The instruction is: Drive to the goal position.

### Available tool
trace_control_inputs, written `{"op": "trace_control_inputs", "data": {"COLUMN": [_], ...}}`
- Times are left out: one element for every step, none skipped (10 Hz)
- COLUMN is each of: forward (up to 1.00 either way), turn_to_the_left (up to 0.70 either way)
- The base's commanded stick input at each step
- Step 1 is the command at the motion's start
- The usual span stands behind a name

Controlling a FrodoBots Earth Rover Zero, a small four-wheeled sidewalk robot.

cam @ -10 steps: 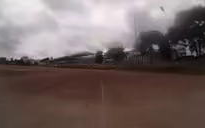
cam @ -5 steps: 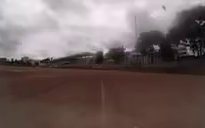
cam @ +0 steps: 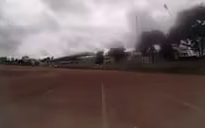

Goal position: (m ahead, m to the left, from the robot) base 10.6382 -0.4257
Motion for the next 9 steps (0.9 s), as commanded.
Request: {"op": "trace_control_inputs", "data": {"forward": [0.67,0.67,0.67,0.67,0.67,0.67,0.67,0.66,0.67], "turn_to_the_left": [0.00,0.00,0.00,0.00,0.00,0.00,0.00,0.00,0.00]}}
